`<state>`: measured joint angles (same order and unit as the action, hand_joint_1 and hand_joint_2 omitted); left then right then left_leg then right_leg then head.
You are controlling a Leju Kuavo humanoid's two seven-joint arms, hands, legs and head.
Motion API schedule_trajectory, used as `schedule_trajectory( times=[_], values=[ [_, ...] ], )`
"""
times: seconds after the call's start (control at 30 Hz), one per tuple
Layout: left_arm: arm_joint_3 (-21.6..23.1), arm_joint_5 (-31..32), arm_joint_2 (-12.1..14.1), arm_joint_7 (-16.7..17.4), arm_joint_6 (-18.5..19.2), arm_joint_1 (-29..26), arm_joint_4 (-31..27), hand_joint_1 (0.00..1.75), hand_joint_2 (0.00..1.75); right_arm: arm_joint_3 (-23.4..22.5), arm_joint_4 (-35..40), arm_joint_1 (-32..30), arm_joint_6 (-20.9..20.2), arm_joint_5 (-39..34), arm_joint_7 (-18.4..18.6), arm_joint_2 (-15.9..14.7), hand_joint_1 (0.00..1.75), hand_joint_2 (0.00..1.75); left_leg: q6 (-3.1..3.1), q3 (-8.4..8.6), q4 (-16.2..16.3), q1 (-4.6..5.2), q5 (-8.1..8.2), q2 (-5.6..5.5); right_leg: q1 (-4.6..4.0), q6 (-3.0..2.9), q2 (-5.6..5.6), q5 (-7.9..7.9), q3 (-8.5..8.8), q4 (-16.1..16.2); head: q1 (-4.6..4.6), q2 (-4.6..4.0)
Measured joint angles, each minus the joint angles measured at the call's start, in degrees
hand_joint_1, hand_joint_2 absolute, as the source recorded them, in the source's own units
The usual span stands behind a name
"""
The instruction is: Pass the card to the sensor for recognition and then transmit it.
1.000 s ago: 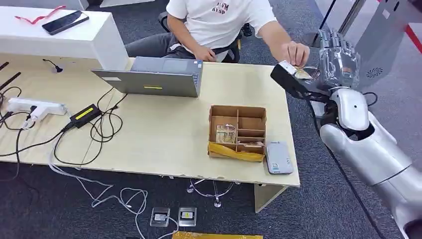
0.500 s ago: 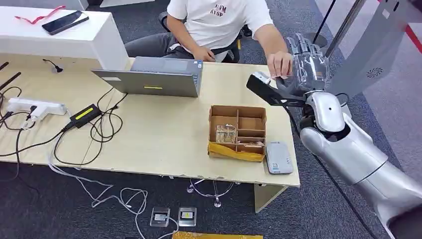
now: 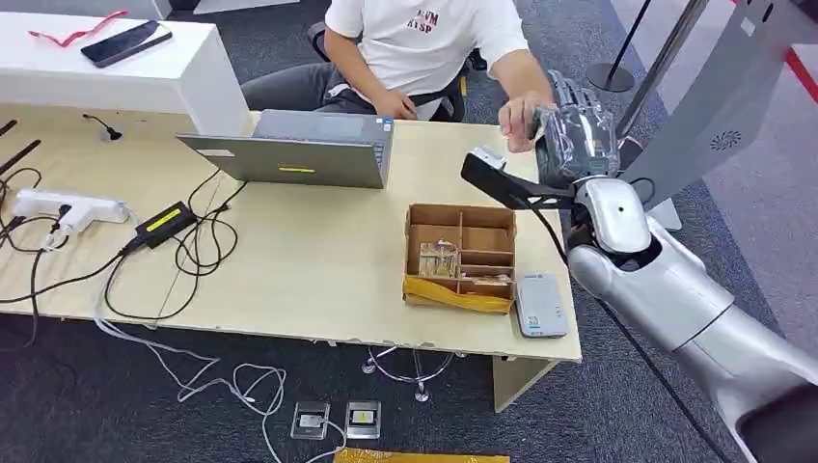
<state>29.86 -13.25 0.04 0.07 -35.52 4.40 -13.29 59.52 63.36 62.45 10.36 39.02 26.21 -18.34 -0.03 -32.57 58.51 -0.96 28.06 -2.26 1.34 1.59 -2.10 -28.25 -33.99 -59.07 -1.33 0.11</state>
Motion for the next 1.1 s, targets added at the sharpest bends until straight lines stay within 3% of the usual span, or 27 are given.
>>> schedule_trajectory(
  times=[0.4,0.8,1.1],
  values=[
    [1.0,-2.1,-0.1,-0.1,-0.8,-0.3,0.0,0.00,1.75,0.6,-0.6,-1.4,2.9,-3.4,0.6,-0.7,1.75,1.75,-0.01,0.08,0.0,0.00,0.01,0.07,0.00,0.00,-0.02,0.00,-0.04,0.0,0.02,0.02],
    [2.6,-6.8,-0.4,0.1,-1.8,-0.5,0.0,0.00,1.75,-5.3,3.8,-17.0,12.4,-9.6,2.6,-8.6,1.75,1.75,0.00,0.07,0.0,0.02,0.06,0.07,0.01,0.00,-0.01,0.00,-0.01,0.1,0.00,0.00],
    [4.0,-8.8,0.2,0.0,-1.7,-0.5,0.0,0.00,1.75,-9.6,5.0,-25.4,12.2,-9.2,2.4,-11.8,1.75,1.75,-0.01,0.07,0.0,0.00,0.07,0.11,-0.01,0.00,-0.04,0.00,-0.02,0.1,-0.02,0.00]
  ],
)
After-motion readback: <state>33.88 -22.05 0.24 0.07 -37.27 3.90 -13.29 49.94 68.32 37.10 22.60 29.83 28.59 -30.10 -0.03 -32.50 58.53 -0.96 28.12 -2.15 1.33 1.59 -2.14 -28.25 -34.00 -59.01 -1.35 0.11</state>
